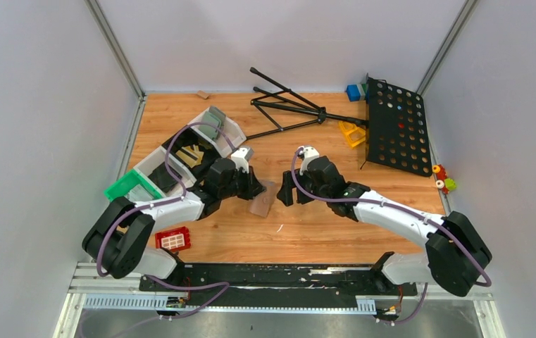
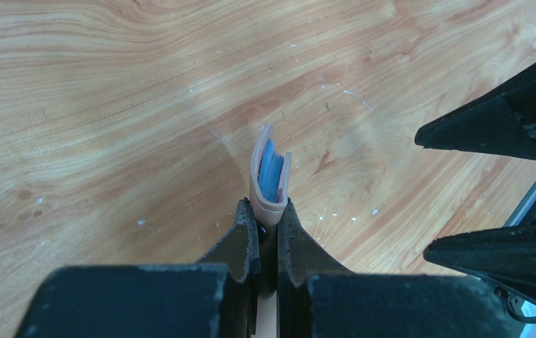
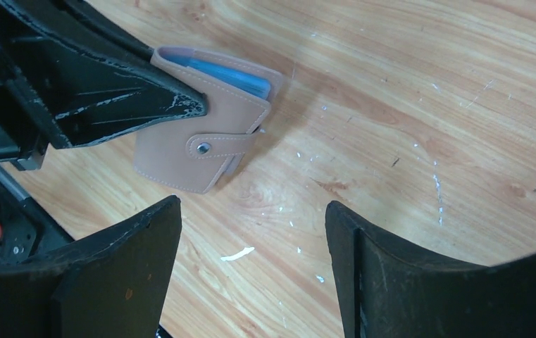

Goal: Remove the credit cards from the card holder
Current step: Open the card holder at the center of the board.

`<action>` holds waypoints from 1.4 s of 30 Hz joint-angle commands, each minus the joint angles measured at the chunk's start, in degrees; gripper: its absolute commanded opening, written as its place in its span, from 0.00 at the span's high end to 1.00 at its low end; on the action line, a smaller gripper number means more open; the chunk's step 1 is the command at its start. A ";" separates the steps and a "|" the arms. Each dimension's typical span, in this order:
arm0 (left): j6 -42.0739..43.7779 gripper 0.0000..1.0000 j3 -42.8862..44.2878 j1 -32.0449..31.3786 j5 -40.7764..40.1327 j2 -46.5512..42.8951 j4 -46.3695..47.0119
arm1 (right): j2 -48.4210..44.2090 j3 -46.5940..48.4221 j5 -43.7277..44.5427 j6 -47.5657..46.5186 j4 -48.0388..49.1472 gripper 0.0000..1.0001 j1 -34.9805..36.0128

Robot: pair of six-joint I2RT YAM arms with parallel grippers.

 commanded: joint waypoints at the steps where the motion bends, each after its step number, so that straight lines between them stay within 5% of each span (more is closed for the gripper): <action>1: -1.02 0.98 -2.01 -0.11 -1.46 -0.06 5.64 | 1.03 -0.76 3.54 2.42 6.86 0.26 1.29; 12: -4.25 0.98 -2.14 -0.09 -1.42 3.85 7.55 | 5.43 0.92 14.39 5.29 8.46 0.27 6.54; 27: -5.40 0.97 -1.70 -0.10 0.21 6.34 8.97 | 17.15 7.03 13.88 6.69 7.15 0.31 8.11; 32: -4.82 0.98 -1.10 -0.12 -0.16 6.45 7.90 | 21.10 10.14 23.35 9.57 -3.58 0.53 8.09; 42: -3.66 0.97 -0.44 -0.14 -0.58 6.14 6.40 | 18.18 6.01 33.65 12.14 -11.06 0.74 5.50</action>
